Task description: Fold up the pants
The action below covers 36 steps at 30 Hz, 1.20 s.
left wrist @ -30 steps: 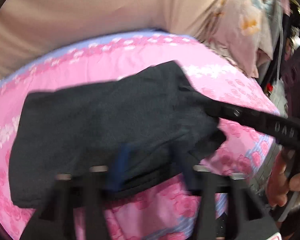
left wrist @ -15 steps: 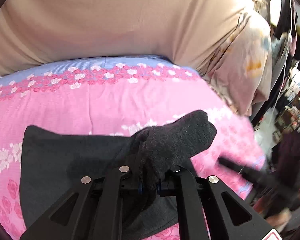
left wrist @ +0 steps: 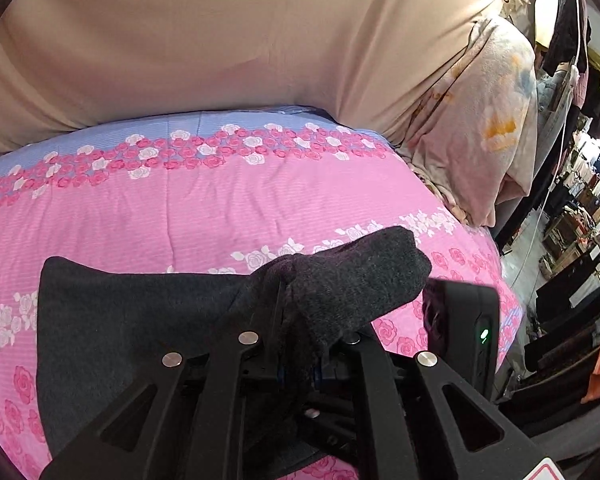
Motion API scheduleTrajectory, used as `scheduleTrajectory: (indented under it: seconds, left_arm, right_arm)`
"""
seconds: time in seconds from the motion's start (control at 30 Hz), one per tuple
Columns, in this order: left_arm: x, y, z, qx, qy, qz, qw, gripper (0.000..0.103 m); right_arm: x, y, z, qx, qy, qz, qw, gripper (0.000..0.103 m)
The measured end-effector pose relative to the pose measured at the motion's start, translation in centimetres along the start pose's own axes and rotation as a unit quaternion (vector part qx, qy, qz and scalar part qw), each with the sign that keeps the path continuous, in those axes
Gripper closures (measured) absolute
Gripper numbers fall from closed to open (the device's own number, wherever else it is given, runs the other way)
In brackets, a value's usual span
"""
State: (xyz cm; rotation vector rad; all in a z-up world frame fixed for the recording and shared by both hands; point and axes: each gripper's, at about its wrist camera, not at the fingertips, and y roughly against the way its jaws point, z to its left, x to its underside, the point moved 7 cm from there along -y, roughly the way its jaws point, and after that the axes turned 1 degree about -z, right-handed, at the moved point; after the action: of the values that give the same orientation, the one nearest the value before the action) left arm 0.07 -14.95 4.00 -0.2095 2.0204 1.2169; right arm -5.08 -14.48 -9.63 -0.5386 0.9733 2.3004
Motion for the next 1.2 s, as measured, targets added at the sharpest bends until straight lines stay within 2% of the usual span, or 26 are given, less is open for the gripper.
scheduleTrajectory:
  seconds: [0.07, 0.13, 0.17, 0.2, 0.27, 0.37, 0.43, 0.47, 0.5, 0.53, 0.57, 0.67, 0.7, 0.77, 0.87, 0.93, 1.0, 1.03, 1.1, 1.13, 1.17, 1.2]
  left_arm:
    - [0.3, -0.3, -0.1, 0.004, -0.002, 0.006, 1.0000, 0.097]
    - [0.7, -0.5, -0.4, 0.004, -0.011, 0.008, 0.9999, 0.097]
    - [0.9, -0.6, -0.5, 0.004, -0.015, 0.009, 0.9998, 0.096]
    - [1.0, -0.7, -0.7, 0.002, -0.017, 0.009, 0.9998, 0.096]
    - [1.2, -0.9, -1.0, 0.003, -0.020, 0.010, 0.9998, 0.096]
    - [1.5, -1.1, -1.1, 0.006, -0.017, 0.014, 0.9997, 0.096]
    - [1.6, -1.0, -1.1, 0.001, -0.019, 0.016, 0.9997, 0.096]
    - [1.6, -0.9, -1.1, 0.001, -0.019, 0.016, 0.9997, 0.096]
    - [1.6, -0.9, -1.1, 0.002, -0.020, 0.017, 0.9997, 0.096]
    - [1.5, -0.9, -1.1, 0.002, -0.021, 0.018, 0.9996, 0.096]
    - [1.5, -0.9, -1.2, 0.000, -0.022, 0.017, 0.9996, 0.096]
    - [1.4, -0.8, -1.2, 0.001, -0.021, 0.018, 0.9996, 0.096]
    - [1.4, -0.8, -1.2, 0.002, -0.020, 0.019, 0.9996, 0.096]
    - [1.5, -0.9, -1.1, 0.003, -0.022, 0.020, 0.9996, 0.096]
    - [1.6, -1.2, -1.0, 0.006, -0.019, 0.021, 0.9996, 0.095]
    - [1.8, -1.4, -0.9, 0.010, -0.016, 0.024, 0.9995, 0.095]
    - [2.0, -1.6, -1.0, 0.012, -0.014, 0.026, 0.9995, 0.095]
    - [2.1, -1.6, -1.0, 0.012, -0.013, 0.027, 0.9995, 0.095]
    - [2.2, -1.5, -1.1, 0.010, -0.016, 0.028, 0.9994, 0.095]
    - [2.2, -1.4, -1.2, 0.008, -0.016, 0.029, 0.9994, 0.095]
    - [2.2, -1.4, -1.2, 0.007, -0.017, 0.029, 0.9994, 0.095]
    - [2.1, -1.3, -1.2, 0.006, -0.018, 0.028, 0.9994, 0.095]
  right_arm:
    - [0.2, 2.3, -0.7, 0.003, -0.007, -0.012, 1.000, 0.095]
    - [0.5, 4.6, -1.5, 0.015, -0.013, -0.031, 0.999, 0.089]
    - [0.3, 5.9, -2.3, 0.027, -0.024, -0.048, 0.998, 0.078]
    - [0.2, 6.4, -2.7, 0.032, -0.029, -0.054, 0.998, 0.072]
    - [-0.1, 5.6, -3.2, 0.041, -0.022, -0.045, 0.998, 0.072]
    - [-0.3, 2.7, -2.9, 0.036, -0.019, -0.020, 0.999, 0.086]
    - [-0.3, 0.8, -1.7, 0.035, -0.002, -0.005, 0.999, 0.088]
    - [-0.5, 0.4, -0.7, 0.022, 0.009, -0.002, 1.000, 0.089]
    - [-0.4, -0.4, 0.5, -0.019, 0.006, 0.013, 1.000, 0.089]
    - [-0.2, -0.9, 1.1, -0.040, 0.001, 0.023, 0.999, 0.089]
    - [0.0, -1.3, 1.4, -0.035, 0.003, 0.026, 0.999, 0.088]
    - [0.3, 0.2, 0.9, -0.025, 0.000, 0.019, 0.999, 0.081]
    - [0.5, 1.4, 0.6, -0.026, -0.001, 0.013, 1.000, 0.069]
    - [0.9, 4.8, -0.2, -0.013, 0.006, -0.013, 1.000, 0.056]
    - [1.7, 8.2, -1.7, 0.012, -0.001, -0.035, 0.999, 0.055]
    - [1.8, 10.0, -3.1, 0.039, -0.010, -0.056, 0.998, 0.056]
    - [1.3, 10.3, -3.8, 0.042, -0.016, -0.067, 0.997, 0.058]
    - [0.2, 9.9, -4.2, 0.043, -0.018, -0.072, 0.996, 0.062]
    - [-0.3, 8.7, -4.8, 0.051, -0.009, -0.065, 0.997, 0.084]
    - [-0.5, 7.7, -5.0, 0.059, -0.007, -0.056, 0.997, 0.092]
    - [-0.5, 6.3, -5.5, 0.066, -0.014, -0.042, 0.997, 0.097]
    - [-0.5, 5.6, -5.4, 0.059, -0.018, -0.034, 0.997, 0.098]
